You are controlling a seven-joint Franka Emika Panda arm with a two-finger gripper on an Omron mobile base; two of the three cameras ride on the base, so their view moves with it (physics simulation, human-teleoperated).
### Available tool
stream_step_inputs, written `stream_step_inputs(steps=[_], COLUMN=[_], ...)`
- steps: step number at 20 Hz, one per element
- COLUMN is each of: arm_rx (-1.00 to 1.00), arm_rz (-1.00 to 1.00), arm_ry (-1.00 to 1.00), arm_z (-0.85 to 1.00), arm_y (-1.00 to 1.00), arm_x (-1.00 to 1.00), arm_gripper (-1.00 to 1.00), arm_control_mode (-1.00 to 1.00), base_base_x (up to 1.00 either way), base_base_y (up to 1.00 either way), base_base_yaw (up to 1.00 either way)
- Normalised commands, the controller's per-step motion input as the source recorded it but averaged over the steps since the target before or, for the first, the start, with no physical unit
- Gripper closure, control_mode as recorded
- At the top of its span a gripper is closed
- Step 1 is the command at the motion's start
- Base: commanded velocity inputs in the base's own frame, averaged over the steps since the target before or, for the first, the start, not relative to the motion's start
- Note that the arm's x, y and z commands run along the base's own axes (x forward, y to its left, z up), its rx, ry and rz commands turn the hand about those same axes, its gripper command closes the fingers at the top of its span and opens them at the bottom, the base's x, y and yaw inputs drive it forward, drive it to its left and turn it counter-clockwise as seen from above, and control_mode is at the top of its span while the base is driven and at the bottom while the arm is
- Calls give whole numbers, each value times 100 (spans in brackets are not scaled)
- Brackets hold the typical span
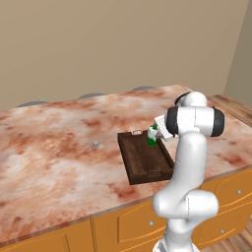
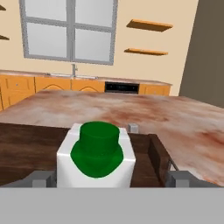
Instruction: Take out the milk from the fridge and place it on the tray on the counter. Then take the sugar cube near the tray and place it in the tray.
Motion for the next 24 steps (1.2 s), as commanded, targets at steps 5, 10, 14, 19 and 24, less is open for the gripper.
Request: stream_step_inputs(steps=[5,10,14,19,24], arm_rx=[0,0,0,-5,-12], arm_rz=[-1,-1,0,-5,-15], arm_ry=[1,0,0,-3,-1], arm_z=[24,36,39,13,53], arm_y=[6,0,3,41,48], arm_x=[0,0,-15,-49,-47], arm_gripper=[-100,-100,-100,-100,-100], arm_control_mode=[-100,-100,-100,-100,-100], base_base_x=[0,0,0,0,0], base_base_y=[0,0,0,0,0], base_base_yaw=[0,0,0,0,0])
